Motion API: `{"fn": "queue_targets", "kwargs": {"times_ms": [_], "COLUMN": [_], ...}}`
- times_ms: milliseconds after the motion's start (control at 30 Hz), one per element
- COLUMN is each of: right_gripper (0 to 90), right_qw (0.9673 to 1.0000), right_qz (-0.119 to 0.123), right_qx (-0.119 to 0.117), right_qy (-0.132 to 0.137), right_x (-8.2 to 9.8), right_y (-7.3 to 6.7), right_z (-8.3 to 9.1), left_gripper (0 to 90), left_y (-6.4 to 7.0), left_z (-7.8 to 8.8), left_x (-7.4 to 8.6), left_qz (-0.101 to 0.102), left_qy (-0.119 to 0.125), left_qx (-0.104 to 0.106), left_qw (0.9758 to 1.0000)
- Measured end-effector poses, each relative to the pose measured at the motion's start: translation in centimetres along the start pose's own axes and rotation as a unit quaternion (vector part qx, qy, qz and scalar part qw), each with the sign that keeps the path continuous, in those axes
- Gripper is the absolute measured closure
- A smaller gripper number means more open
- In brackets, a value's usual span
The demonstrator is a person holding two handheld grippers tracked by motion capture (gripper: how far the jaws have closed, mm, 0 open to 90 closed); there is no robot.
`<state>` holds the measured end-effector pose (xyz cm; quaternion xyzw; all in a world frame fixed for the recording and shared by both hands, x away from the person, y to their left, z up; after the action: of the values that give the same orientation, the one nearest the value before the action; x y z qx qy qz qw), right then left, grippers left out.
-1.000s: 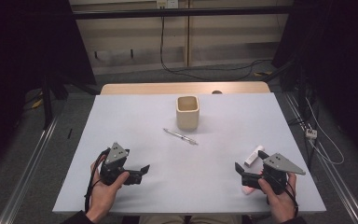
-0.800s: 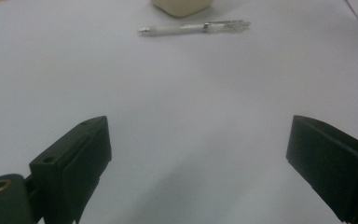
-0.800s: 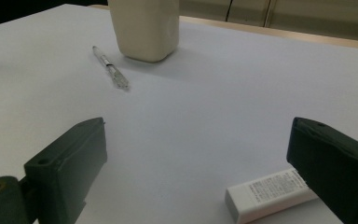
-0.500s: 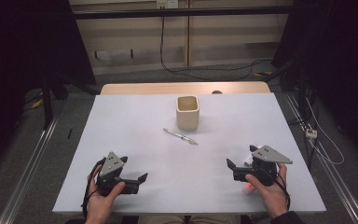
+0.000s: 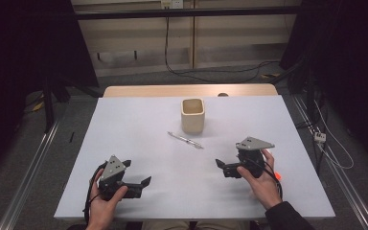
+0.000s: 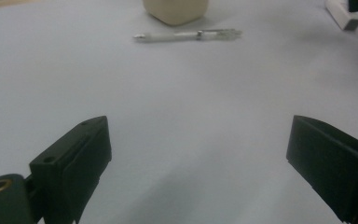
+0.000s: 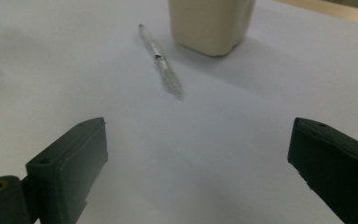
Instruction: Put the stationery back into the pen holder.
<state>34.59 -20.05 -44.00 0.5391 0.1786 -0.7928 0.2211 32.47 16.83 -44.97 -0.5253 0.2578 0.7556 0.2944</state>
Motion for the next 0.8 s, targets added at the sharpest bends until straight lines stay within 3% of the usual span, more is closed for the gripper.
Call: {"fn": "queue_targets", "kwargs": {"times_ms": [67,233,333,433,633,733,800], "right_gripper": [6.0,6.0,6.0,12.3,17.8,23.2,24.0], "right_qw": [0.9999,0.9981,0.9974,0.9963,0.992,0.9903,0.9882], "right_qz": [-0.002,0.009,0.02,0.023,0.029,0.045,0.052], "right_qx": [-0.015,-0.044,-0.047,-0.057,-0.084,-0.087,-0.106], "right_qy": [-0.008,-0.041,-0.051,-0.059,-0.09,-0.098,-0.098], "right_x": [-0.3,-1.4,-2.4,-3.1,-3.4,-3.8,-4.1], "right_y": [-0.2,-0.9,-1.2,-1.3,-1.7,-1.8,-1.8], "right_z": [-1.0,-3.4,-4.6,-5.9,-8.6,-9.7,-10.3], "left_gripper": [6.3,6.3,6.3,6.3,6.3,6.3,6.3], "left_y": [0.2,0.2,0.2,0.3,0.2,0.2,0.2], "left_z": [-0.2,-0.2,-0.2,-0.1,-0.2,-0.2,-0.2], "left_x": [0.2,0.1,0.2,0.1,0.2,0.2,0.2], "left_qz": [0.001,-0.002,0.001,0.001,0.004,0.004,0.004], "left_qy": [-0.01,-0.007,-0.009,-0.007,-0.01,-0.01,-0.009], "left_qx": [0.006,0.009,0.01,0.016,0.018,0.019,0.019], "left_qw": [0.9999,0.9999,0.9999,0.9998,0.9998,0.9998,0.9998]}}
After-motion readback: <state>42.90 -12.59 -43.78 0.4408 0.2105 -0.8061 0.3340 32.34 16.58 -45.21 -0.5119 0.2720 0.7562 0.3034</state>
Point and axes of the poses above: each handheld gripper's, and its own axes: z roughly backward along the jaws, x roughly out of its underside, y roughly to its right, the point moved 3 cm from there along -z, roughly forward along the jaws, and after that the axes turned 14 degrees about y, right-handed, at the moved point
